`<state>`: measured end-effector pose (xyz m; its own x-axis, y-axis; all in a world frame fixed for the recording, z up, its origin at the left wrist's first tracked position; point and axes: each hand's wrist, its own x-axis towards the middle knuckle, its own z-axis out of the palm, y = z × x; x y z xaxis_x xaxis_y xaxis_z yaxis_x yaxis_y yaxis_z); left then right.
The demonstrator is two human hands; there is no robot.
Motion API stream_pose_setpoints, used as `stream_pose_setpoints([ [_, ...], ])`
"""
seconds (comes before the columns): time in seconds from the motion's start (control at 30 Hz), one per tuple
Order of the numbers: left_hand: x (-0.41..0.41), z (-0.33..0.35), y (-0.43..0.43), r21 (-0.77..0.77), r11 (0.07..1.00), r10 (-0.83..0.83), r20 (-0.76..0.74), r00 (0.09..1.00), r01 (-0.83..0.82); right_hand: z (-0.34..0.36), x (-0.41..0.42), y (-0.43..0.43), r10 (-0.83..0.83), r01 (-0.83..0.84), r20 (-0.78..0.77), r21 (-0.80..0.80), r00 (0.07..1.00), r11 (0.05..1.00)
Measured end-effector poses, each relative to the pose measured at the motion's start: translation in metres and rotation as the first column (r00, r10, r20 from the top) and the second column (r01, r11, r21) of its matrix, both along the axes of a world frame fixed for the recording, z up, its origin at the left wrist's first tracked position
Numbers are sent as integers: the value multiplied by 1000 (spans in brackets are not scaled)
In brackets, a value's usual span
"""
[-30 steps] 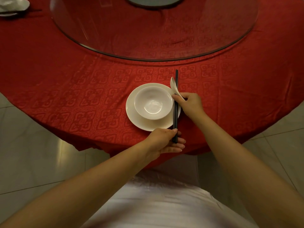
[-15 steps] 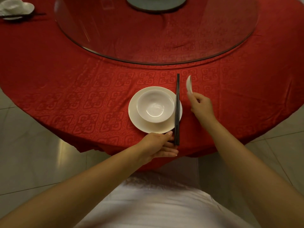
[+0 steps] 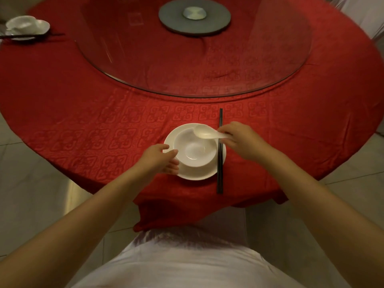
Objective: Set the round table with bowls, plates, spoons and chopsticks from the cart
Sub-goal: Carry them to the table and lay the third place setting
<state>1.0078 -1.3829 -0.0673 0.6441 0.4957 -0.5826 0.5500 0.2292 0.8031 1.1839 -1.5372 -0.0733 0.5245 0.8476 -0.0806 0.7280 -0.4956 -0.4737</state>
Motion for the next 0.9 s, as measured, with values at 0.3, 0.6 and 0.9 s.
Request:
stream_pose_setpoints([
  [0.3, 15, -16, -5, 16, 1000, -9, -14, 1000, 10, 0, -12, 15, 195, -186, 54, -138, 979, 973],
  [0.6, 17, -23, -2, 10, 999, 35, 15, 999, -35, -8, -9, 17, 156, -148, 68, -111, 985, 983],
  [0.9, 2, -27, -12, 43, 991, 127, 23, 992, -128, -15, -8, 13, 148, -143, 121, -46, 982, 989],
])
